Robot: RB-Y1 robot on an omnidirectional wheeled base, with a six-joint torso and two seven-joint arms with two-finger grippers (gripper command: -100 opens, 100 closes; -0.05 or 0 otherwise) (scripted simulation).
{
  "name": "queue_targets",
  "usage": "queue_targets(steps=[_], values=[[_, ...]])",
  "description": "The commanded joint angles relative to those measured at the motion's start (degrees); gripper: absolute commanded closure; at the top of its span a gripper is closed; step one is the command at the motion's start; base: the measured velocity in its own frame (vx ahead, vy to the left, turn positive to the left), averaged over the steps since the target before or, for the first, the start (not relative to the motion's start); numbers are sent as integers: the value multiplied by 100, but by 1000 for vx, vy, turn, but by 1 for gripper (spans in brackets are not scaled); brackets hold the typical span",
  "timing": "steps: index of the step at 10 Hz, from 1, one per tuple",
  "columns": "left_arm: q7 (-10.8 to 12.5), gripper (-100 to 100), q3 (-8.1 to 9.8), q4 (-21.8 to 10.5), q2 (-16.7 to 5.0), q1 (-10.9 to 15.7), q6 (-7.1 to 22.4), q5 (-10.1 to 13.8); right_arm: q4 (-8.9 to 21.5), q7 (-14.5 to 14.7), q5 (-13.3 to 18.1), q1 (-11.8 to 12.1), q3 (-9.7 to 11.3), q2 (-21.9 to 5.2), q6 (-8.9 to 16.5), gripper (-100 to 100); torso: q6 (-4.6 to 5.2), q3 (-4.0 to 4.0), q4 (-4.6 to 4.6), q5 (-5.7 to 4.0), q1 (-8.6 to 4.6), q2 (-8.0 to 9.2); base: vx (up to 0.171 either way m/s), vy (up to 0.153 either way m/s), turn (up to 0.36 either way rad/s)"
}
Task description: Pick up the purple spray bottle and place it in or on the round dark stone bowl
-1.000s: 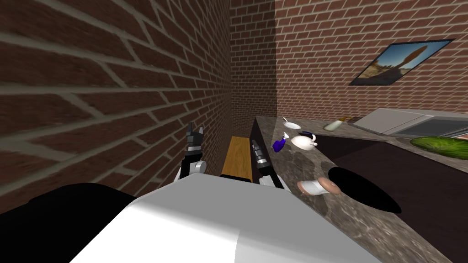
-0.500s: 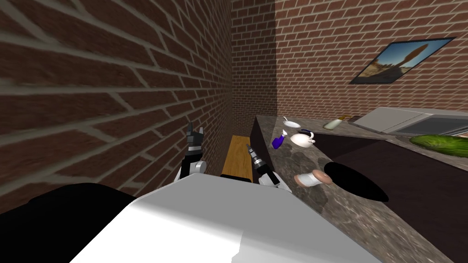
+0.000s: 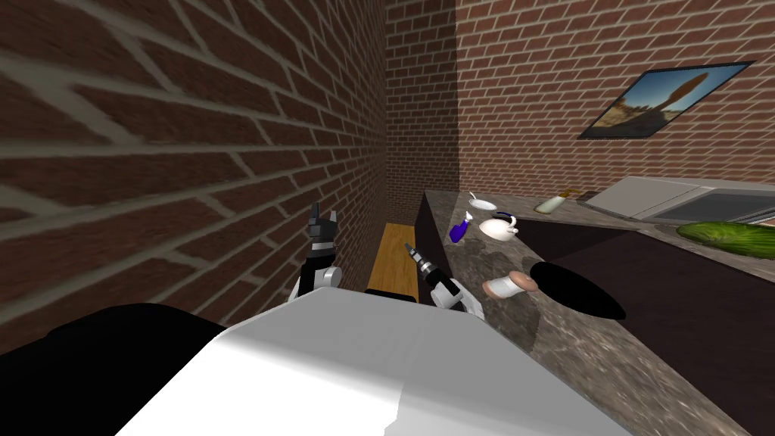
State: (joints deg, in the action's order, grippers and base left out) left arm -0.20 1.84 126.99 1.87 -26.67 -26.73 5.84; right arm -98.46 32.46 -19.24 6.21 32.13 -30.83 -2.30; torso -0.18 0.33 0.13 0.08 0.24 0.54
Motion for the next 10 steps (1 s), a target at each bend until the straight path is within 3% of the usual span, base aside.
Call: queue_targets(steps=[1, 4, 5, 8, 9, 10], values=[[0, 0, 0, 0, 0, 0, 0, 0, 286, 286, -248, -286, 241, -286, 278, -100, 0, 0, 0, 0, 0, 0, -118, -1, 41], [0, 0, -1, 0, 0, 1, 0, 0, 531, 503, -424, -647, 384, -518, 452, -100, -2, -4, -1, 0, 1, -8, -59, -1, 21], [0, 0, -2, 0, 0, 0, 1, 0, 725, 676, -601, -883, 519, -743, 622, -100, -2, -6, -2, 1, 4, -11, -52, -3, 27], [1, 0, -3, 0, 0, 1, 1, 0, 917, 838, -780, -1173, 645, -970, 787, -100, -3, -5, -2, 2, 7, -10, -47, 2, 18], [1, 0, -4, 0, 0, 2, 1, -1, 1106, 991, -958, -1370, 762, -1198, 948, -100, -4, -4, -1, 2, 9, -9, -54, 4, 30], [2, 0, -7, -1, -1, 4, 2, -1, 1106, 991, -958, -1438, 762, -1198, 948, -100, -8, -2, 0, 3, 11, -5, -43, -1, 15]])
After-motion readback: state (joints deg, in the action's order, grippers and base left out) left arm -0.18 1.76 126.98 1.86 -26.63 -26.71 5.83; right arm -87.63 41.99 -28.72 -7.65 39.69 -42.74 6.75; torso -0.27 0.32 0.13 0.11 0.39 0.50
